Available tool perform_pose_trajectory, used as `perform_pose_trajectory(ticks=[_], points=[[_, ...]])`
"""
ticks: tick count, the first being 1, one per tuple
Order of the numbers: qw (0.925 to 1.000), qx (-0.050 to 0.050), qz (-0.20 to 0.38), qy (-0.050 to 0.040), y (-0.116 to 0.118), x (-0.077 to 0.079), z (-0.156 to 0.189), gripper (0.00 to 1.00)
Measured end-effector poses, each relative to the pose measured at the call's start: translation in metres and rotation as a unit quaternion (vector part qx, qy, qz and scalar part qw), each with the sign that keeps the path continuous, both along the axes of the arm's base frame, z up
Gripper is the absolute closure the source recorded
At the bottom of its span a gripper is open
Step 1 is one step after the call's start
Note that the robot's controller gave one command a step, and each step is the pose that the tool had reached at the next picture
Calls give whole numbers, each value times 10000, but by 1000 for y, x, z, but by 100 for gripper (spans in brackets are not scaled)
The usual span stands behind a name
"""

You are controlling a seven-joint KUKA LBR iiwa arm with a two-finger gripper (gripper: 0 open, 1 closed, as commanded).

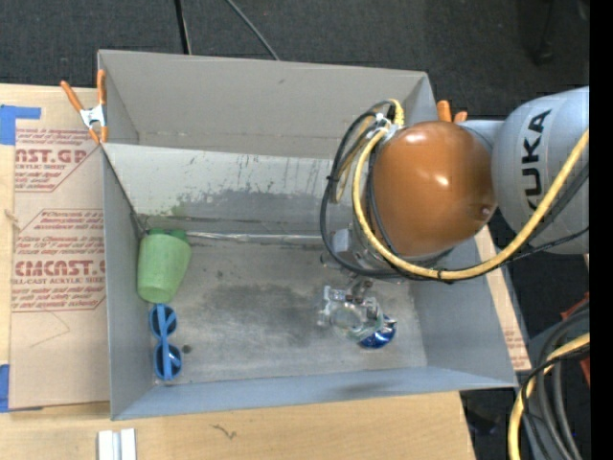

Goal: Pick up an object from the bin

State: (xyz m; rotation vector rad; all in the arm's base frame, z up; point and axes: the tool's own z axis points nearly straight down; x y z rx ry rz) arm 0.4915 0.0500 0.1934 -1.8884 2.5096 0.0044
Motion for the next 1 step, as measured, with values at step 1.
perform_pose_trajectory(ticks=[1], points=[[9998,2,-190,-10,-1,-6,13,100]])
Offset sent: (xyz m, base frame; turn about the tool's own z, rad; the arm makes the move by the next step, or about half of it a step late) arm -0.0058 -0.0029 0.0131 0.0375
